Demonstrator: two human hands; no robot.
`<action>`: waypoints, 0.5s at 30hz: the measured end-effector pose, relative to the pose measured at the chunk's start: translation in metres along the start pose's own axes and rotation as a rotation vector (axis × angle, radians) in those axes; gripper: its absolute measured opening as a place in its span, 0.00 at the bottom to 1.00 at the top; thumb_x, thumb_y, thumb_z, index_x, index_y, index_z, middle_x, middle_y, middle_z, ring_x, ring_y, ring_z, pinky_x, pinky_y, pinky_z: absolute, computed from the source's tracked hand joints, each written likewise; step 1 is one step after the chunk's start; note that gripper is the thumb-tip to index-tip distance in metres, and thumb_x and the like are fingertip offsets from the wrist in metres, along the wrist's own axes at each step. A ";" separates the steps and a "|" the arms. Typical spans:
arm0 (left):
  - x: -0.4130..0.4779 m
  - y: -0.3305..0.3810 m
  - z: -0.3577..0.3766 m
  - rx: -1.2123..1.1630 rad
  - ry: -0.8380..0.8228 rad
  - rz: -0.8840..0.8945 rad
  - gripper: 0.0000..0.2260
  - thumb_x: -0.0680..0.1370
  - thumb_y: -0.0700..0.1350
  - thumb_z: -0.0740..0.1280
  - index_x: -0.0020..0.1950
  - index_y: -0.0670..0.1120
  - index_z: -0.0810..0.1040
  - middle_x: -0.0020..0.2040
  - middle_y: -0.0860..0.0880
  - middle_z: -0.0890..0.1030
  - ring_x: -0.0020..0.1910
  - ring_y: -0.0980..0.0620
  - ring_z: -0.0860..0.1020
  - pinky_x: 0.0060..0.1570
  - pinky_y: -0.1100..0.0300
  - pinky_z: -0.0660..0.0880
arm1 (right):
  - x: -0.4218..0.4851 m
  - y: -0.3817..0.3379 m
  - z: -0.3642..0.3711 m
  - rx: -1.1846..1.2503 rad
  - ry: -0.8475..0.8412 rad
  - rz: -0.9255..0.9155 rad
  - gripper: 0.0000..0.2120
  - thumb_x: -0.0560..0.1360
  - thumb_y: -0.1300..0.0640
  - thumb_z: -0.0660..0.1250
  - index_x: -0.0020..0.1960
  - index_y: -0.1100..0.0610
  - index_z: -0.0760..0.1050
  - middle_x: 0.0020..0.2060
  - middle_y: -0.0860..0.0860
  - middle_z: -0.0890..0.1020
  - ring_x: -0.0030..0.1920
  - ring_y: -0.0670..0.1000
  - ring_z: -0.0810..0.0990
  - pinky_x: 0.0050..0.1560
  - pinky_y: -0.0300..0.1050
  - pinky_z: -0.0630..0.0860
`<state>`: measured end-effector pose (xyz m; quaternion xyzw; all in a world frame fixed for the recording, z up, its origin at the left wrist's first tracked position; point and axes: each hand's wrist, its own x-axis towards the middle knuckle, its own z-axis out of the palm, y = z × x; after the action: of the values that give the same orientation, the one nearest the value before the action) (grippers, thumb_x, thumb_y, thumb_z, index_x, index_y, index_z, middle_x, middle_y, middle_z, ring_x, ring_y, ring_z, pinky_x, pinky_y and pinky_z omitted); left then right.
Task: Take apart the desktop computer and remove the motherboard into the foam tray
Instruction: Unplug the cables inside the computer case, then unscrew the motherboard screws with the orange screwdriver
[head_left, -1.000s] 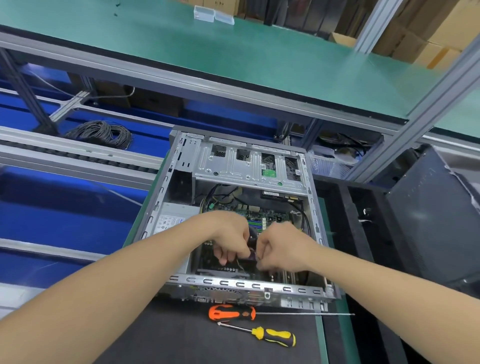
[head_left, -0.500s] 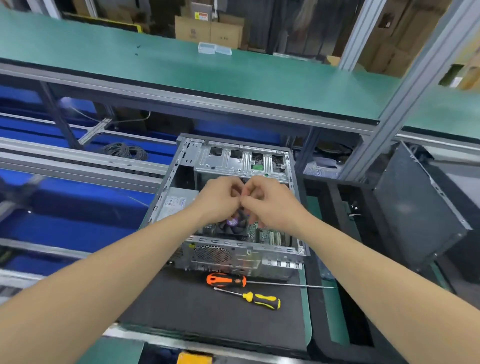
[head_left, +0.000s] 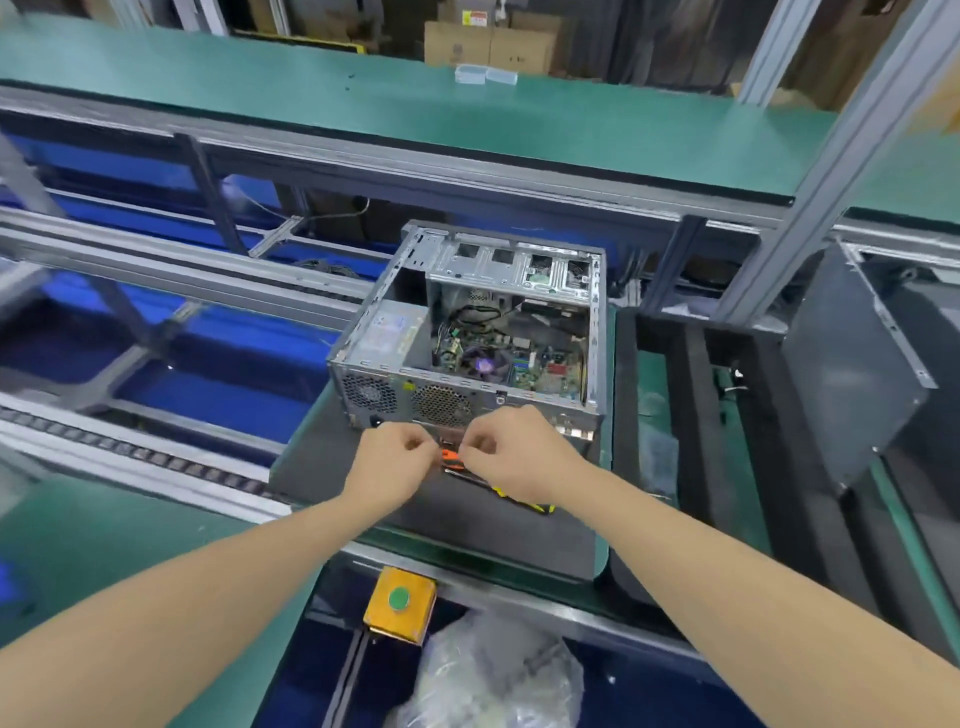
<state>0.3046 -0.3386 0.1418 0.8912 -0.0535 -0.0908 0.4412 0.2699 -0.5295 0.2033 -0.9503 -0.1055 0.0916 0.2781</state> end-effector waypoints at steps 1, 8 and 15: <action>0.003 -0.012 0.008 0.026 0.010 -0.093 0.06 0.73 0.48 0.69 0.39 0.52 0.86 0.36 0.53 0.85 0.44 0.53 0.84 0.49 0.57 0.78 | 0.001 0.005 0.011 -0.035 -0.007 0.014 0.10 0.80 0.52 0.66 0.48 0.52 0.85 0.40 0.48 0.86 0.44 0.52 0.83 0.48 0.53 0.81; 0.033 -0.034 0.058 -0.051 0.170 -0.330 0.12 0.74 0.52 0.74 0.51 0.45 0.83 0.48 0.44 0.85 0.53 0.41 0.82 0.56 0.49 0.79 | 0.019 0.042 0.082 -0.192 0.084 0.144 0.13 0.80 0.55 0.64 0.64 0.54 0.77 0.58 0.54 0.80 0.59 0.58 0.78 0.56 0.54 0.79; 0.037 -0.037 0.063 -0.141 0.117 -0.458 0.14 0.78 0.58 0.72 0.56 0.50 0.87 0.56 0.47 0.85 0.62 0.42 0.77 0.64 0.46 0.75 | 0.031 0.045 0.117 -0.442 0.272 0.163 0.14 0.79 0.56 0.71 0.63 0.55 0.77 0.58 0.54 0.80 0.58 0.59 0.78 0.55 0.53 0.76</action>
<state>0.3278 -0.3717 0.0712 0.8508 0.1822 -0.1402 0.4725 0.2789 -0.4987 0.0780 -0.9969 -0.0077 -0.0399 0.0673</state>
